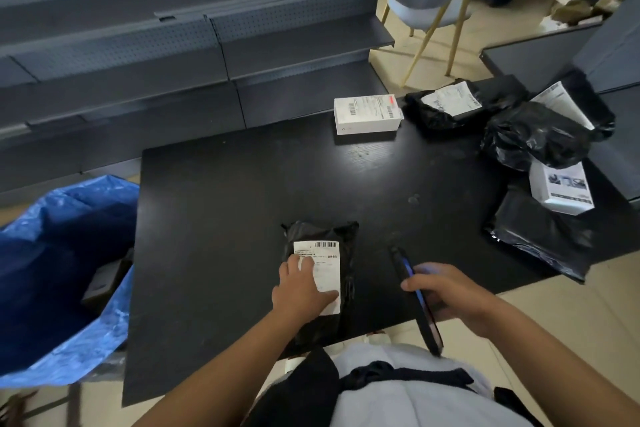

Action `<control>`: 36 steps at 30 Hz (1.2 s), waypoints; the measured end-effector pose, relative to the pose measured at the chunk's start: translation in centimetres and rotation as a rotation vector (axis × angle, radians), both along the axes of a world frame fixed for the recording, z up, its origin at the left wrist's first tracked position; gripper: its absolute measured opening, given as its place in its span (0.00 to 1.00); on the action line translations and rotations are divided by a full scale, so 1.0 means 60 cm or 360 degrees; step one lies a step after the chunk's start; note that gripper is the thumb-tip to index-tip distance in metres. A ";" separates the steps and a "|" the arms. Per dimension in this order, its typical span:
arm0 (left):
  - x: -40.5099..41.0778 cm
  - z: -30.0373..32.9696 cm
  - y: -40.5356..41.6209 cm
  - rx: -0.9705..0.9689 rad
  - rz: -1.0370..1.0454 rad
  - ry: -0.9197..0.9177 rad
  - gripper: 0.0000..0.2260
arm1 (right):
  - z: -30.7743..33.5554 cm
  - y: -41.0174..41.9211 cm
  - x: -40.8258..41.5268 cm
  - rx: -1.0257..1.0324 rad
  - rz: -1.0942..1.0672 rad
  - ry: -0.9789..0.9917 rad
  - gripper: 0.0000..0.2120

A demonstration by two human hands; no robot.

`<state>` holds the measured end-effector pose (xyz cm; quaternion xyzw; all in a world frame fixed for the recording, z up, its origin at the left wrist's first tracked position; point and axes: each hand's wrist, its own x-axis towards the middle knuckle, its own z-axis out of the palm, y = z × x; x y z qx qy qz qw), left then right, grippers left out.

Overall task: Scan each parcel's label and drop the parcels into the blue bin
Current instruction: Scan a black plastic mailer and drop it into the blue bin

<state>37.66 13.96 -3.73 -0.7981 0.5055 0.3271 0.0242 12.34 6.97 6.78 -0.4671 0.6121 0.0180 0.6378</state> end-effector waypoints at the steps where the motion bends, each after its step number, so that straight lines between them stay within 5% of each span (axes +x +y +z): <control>1: -0.017 0.000 -0.005 0.0025 0.0132 -0.0037 0.42 | -0.005 -0.003 -0.008 -0.0011 -0.0043 -0.0044 0.22; 12: -0.070 -0.009 -0.022 0.0191 0.0769 -0.0228 0.48 | -0.025 -0.083 -0.042 0.0064 -0.0035 -0.0239 0.14; 18: -0.049 0.003 -0.006 0.0145 0.0773 -0.0207 0.50 | -0.025 -0.112 -0.006 0.0100 0.0106 -0.0321 0.34; 23: 0.011 0.026 0.045 0.0018 0.1093 -0.0146 0.48 | -0.019 -0.121 0.060 0.0066 0.0245 -0.0350 0.22; 27: 0.085 0.043 0.110 -0.0005 0.1325 -0.0149 0.47 | -0.007 -0.106 0.134 0.0054 0.0347 -0.0334 0.38; 36: 0.361 0.108 0.229 -0.0189 0.1661 -0.0281 0.45 | 0.024 -0.033 0.293 0.0026 0.0566 -0.0420 0.20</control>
